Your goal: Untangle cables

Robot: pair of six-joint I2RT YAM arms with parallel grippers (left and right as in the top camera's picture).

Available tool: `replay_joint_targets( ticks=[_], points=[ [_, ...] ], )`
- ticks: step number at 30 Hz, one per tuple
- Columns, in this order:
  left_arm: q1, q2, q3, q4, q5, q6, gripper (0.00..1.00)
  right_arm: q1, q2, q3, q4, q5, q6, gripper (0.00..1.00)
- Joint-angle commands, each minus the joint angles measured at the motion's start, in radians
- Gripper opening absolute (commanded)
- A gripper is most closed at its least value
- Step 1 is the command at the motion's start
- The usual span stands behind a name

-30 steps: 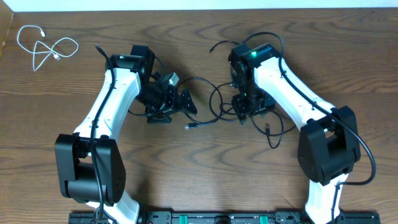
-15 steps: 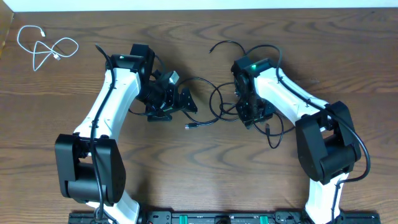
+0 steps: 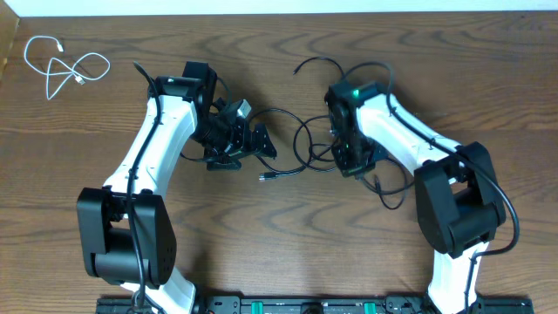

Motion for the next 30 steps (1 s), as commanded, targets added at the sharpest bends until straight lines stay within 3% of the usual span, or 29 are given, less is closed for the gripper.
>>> replay_joint_targets(
  ticks=[1, 7, 14, 22, 27, 30],
  points=[
    [-0.003, -0.006, -0.002, -0.002, 0.013, -0.005, 0.98, -0.004, -0.067, 0.18, -0.103, 0.031, 0.003, 0.01],
    [-0.003, -0.006, -0.002, -0.003, 0.013, -0.005, 0.98, -0.004, -0.187, 0.547, -0.313, 0.084, 0.003, 0.01],
    [-0.003, -0.006, -0.002, -0.011, 0.013, -0.005, 0.98, -0.004, -0.365, 0.847, -0.308, 0.108, 0.004, 0.01],
    [-0.003, -0.006, -0.002, -0.011, 0.013, -0.005, 0.98, -0.004, -0.547, 0.885, -0.228, 0.153, 0.035, 0.01],
    [-0.003, -0.006, -0.002, -0.01, 0.013, -0.013, 0.98, -0.004, -0.571, 0.885, -0.261, 0.375, 0.175, 0.01],
    [-0.003, -0.006, -0.002, -0.01, 0.013, -0.017, 0.98, -0.004, -0.559, 0.885, -0.282, 0.358, 0.18, 0.01]
  ],
)
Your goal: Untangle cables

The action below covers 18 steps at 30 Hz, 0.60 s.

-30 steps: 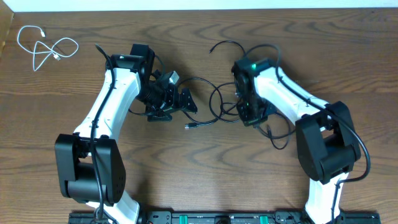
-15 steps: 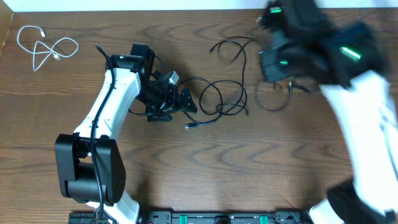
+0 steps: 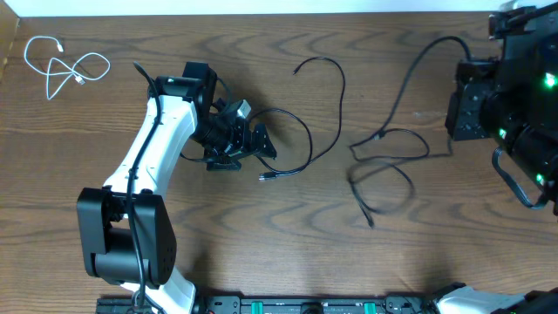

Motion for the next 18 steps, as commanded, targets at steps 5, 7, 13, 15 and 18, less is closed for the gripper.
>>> replay_joint_targets(
  ticks=[5, 7, 13, 15, 18],
  points=[
    [-0.003, -0.006, -0.002, -0.006, 0.036, -0.032, 0.98, -0.004, 0.063, -0.001, -0.032, -0.064, 0.035, 0.01],
    [-0.003, -0.006, -0.002, -0.006, 0.043, -0.032, 0.98, -0.004, 0.085, -0.001, -0.039, -0.11, 0.033, 0.01],
    [-0.003, -0.006, -0.002, -0.005, 0.043, -0.032, 0.98, -0.004, 0.155, -0.001, -0.045, -0.353, -0.074, 0.01],
    [-0.003, -0.006, -0.002, -0.009, 0.045, -0.032, 0.98, -0.004, 0.179, -0.001, -0.052, -0.376, -0.084, 0.01],
    [-0.003, -0.008, -0.001, -0.009, 0.15, 0.029, 0.98, -0.004, 0.213, -0.001, -0.061, -0.378, -0.084, 0.01]
  ],
)
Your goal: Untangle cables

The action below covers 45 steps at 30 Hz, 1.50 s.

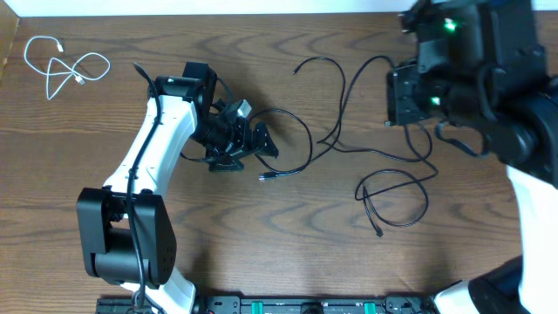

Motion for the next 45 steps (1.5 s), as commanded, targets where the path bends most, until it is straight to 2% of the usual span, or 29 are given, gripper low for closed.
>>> replay_joint_targets(
  ticks=[1, 3, 8, 14, 16, 19, 23, 26, 31, 38, 42, 45],
  points=[
    [-0.002, -0.009, 0.0, -0.005, 0.16, 0.092, 0.98, -0.003, 0.031, -0.001, -0.005, -0.067, -0.036, 0.01],
    [-0.002, -0.016, 0.005, -0.003, 0.286, 0.173, 0.98, -0.003, 0.047, -0.001, -0.006, -0.08, -0.037, 0.01],
    [-0.002, -0.04, 0.045, 0.014, 0.481, 0.159, 0.98, -0.003, 0.077, -0.001, 0.0, -0.073, -0.037, 0.01],
    [-0.002, -0.084, 0.098, 0.072, 0.512, -0.064, 0.98, -0.003, 0.115, -0.001, 0.021, -0.021, -0.032, 0.01],
    [-0.002, -0.106, 0.101, 0.117, 0.512, -0.165, 0.98, -0.003, 0.127, -0.001, 0.042, 0.049, 0.006, 0.02],
    [-0.002, -0.143, 0.102, 0.214, 0.511, -0.38, 0.98, -0.003, 0.146, -0.001, 0.072, 0.076, 0.061, 0.01],
    [-0.002, -0.177, 0.102, 0.373, 0.511, -0.801, 0.98, 0.002, 0.162, -0.001, 0.086, -0.092, 0.06, 0.01],
    [-0.002, -0.185, 0.102, 0.515, 0.511, -1.086, 0.97, 0.021, 0.168, -0.001, 0.095, -0.118, 0.058, 0.01],
    [-0.002, -0.185, 0.102, 0.677, 0.48, -1.458, 0.97, 0.065, 0.169, -0.001, 0.138, -0.117, 0.057, 0.01],
    [-0.002, -0.185, 0.102, 0.893, 0.404, -1.779, 0.97, 0.125, 0.169, -0.001, 0.176, -0.045, 0.049, 0.01],
    [-0.002, -0.185, 0.102, 0.985, 0.401, -1.917, 0.94, 0.147, 0.169, -0.001, 0.181, -0.039, 0.022, 0.01],
    [-0.002, -0.185, 0.102, 1.02, 0.402, -1.947, 0.88, 0.157, 0.169, -0.001, 0.188, -0.039, 0.012, 0.01]
  ],
)
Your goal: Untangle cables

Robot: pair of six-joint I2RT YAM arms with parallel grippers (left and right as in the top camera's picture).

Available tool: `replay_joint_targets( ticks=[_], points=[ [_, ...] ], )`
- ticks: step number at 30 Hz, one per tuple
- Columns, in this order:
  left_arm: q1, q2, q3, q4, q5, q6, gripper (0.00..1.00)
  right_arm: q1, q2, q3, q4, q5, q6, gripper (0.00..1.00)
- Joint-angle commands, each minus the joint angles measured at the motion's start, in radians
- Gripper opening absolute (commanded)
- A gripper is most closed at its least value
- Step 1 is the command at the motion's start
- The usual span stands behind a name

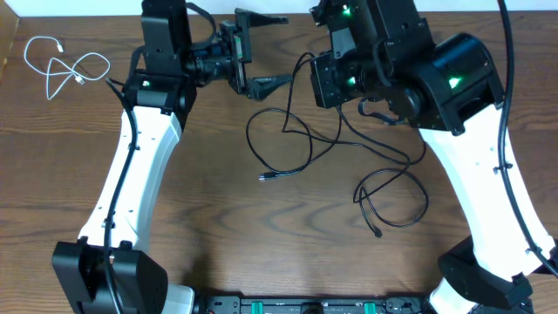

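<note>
A tangled black cable (307,153) lies across the middle of the wooden table, with one plug end (264,177) at the centre and a loop (410,179) to the right. My left gripper (266,51) is raised near the far edge, its fingers spread wide and open, with nothing seen between them. My right gripper (330,80) hangs high just right of it. Several cable strands rise from the table and meet under it. Its fingertips are hidden beneath the wrist.
A white cable (65,68) lies coiled at the far left corner. The far table edge (87,16) runs just behind both grippers. The black base rail (288,305) lines the near edge.
My left arm has risen from the table's left middle to the far edge. The right gripper moved left, from the far right to beside the left one, and the cable strands shifted left with it.
Both grippers were low on the cable tangle at mid table. Then the right arm was high at the far right, with the cable stretched out that way. It came back leftward, and now both grippers are raised close together at the far edge.
</note>
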Motion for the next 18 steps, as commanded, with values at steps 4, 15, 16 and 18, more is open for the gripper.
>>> replay_joint_targets(
  ticks=[4, 15, 16, 18],
  points=[
    [-0.002, -0.015, 0.013, 0.015, -0.008, -0.13, 0.83, 0.028, 0.0, -0.001, 0.033, 0.018, -0.024, 0.01],
    [-0.002, -0.015, 0.013, 0.016, 0.025, -0.129, 0.71, 0.052, 0.001, -0.058, 0.125, 0.019, -0.039, 0.01],
    [-0.002, -0.015, 0.013, 0.016, 0.032, -0.129, 0.72, 0.052, 0.001, -0.062, 0.133, 0.019, -0.039, 0.01],
    [-0.002, -0.015, 0.013, 0.016, 0.042, -0.129, 0.72, 0.052, 0.001, -0.064, 0.146, 0.019, -0.04, 0.01]
  ],
)
